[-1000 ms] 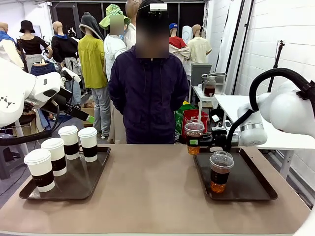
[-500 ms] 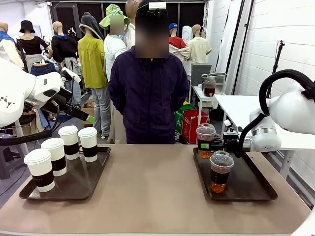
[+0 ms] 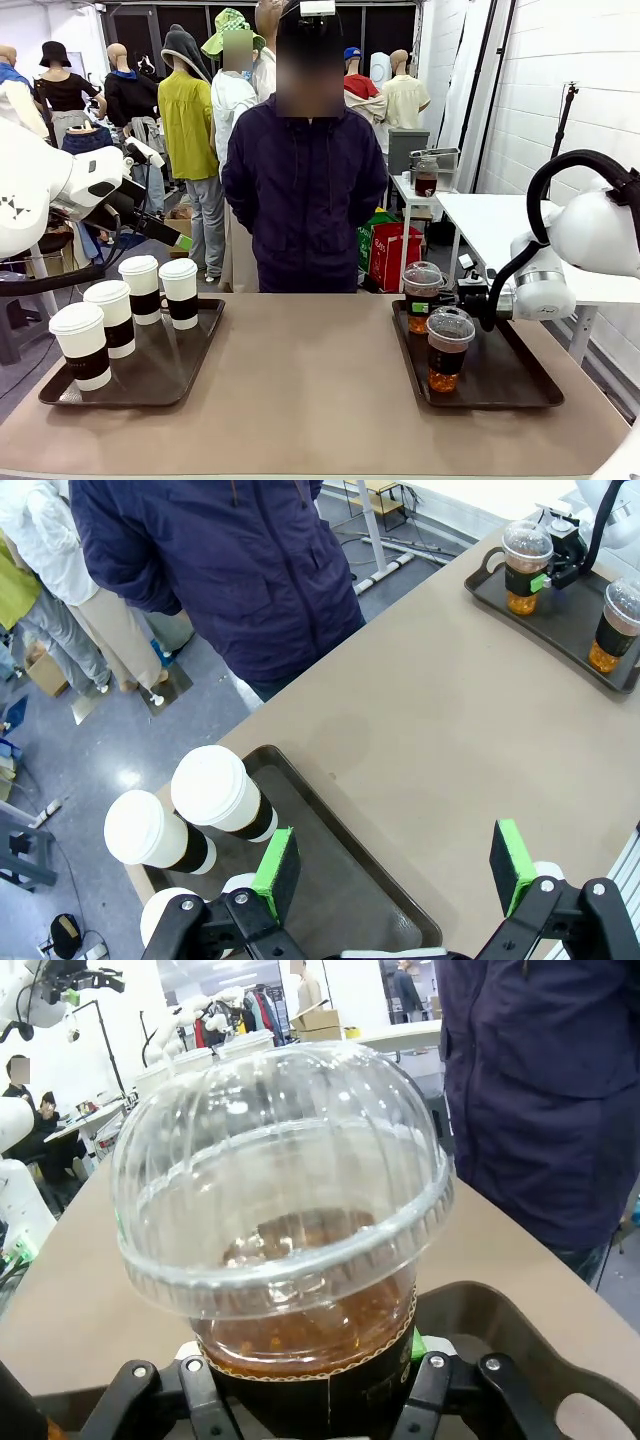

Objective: Distribute the coffee onto the tray.
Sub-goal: Pick up another iced Americano from the middle of the table and place it on the right Handle tray.

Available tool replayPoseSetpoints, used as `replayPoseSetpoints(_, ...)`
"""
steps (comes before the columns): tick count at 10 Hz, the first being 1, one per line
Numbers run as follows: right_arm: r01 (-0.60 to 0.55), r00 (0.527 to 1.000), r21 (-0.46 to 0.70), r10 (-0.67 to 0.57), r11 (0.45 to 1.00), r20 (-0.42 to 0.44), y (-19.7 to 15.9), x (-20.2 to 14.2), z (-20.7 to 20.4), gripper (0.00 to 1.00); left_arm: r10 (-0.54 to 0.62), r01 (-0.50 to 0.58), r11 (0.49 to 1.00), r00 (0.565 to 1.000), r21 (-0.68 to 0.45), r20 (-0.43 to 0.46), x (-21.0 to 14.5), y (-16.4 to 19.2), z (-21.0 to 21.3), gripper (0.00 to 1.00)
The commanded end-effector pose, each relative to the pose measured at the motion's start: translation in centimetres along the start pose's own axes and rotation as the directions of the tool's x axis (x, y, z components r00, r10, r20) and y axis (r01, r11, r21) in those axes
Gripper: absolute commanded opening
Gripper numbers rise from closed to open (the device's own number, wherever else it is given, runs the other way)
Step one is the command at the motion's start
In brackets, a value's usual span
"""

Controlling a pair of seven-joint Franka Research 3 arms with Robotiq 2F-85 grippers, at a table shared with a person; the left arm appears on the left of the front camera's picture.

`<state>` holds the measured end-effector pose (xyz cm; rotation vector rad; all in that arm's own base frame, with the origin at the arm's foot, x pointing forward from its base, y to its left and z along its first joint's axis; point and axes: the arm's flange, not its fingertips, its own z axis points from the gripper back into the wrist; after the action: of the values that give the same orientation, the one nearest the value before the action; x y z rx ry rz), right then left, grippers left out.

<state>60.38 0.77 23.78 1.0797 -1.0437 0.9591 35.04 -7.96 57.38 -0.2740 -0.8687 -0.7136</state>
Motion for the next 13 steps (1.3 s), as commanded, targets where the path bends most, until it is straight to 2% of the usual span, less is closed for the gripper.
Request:
replayPoseSetpoints(1, -0.055, 0.998, 0.026, 0.054, 0.998, 0.024, -0.1, -0.1, 0.1, 0.64, 0.003, -0.003, 1.000, 1.000, -0.007, 0.001, -0.1, 0.0, 0.1, 1.00)
replayPoseSetpoints(5, -0.047, 0.999, 0.026, 0.047, 0.999, 0.006, -0.4, -1.2, -0.3, 0.64, 0.003, -0.003, 1.000, 1.000, -0.007, 0.001, -0.1, 0.0, 0.1, 1.00)
replayPoseSetpoints(7, -0.032, 0.999, 0.027, 0.032, 0.999, 0.004, -0.1, -0.8, 0.0, 1.00, 0.003, -0.003, 1.000, 1.000, -0.007, 0.001, -0.1, 0.0, 0.1, 1.00)
replayPoseSetpoints(13, 0.012, 1.000, -0.018, -0.012, 1.000, -0.007, 0.6, -1.2, 2.5, 1.00, 0.003, -0.003, 1.000, 1.000, -0.007, 0.001, -0.1, 0.0, 0.1, 1.00)
